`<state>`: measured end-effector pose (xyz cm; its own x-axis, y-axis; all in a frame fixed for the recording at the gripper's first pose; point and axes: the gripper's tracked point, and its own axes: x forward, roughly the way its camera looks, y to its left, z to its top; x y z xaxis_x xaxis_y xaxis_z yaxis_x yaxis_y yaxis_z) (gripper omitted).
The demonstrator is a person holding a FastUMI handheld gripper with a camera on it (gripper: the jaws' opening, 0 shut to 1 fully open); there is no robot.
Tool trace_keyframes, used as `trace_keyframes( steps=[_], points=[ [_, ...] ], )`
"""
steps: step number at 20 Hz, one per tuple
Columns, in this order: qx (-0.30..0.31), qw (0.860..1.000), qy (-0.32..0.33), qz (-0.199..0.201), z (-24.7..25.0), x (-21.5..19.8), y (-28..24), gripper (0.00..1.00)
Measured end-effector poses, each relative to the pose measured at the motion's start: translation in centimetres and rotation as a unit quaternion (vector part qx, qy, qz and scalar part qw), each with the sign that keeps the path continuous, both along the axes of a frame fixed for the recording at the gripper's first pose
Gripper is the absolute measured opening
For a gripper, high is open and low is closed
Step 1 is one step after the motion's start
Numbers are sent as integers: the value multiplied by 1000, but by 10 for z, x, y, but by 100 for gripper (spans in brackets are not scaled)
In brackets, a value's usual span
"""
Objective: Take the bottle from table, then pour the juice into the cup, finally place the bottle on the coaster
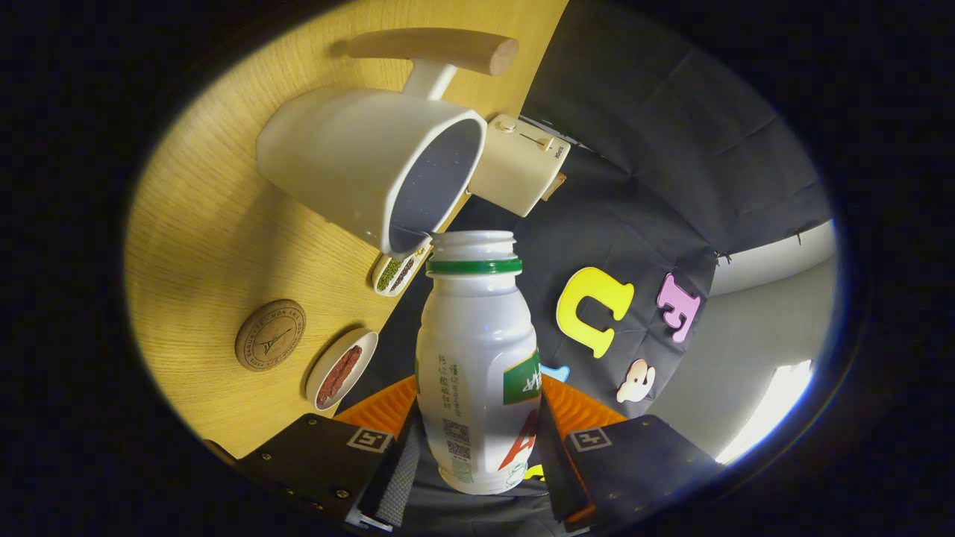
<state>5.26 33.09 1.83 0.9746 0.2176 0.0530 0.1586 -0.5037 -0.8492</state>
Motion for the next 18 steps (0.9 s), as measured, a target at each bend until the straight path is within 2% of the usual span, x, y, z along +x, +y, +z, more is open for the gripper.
trace_keyframes(
  steps=[12, 18],
  points=[
    [3, 1000, 12, -4, -9, 0, 1, 71],
    [52, 997, 48, -11, -21, -1, -4, 71]
  ],
)
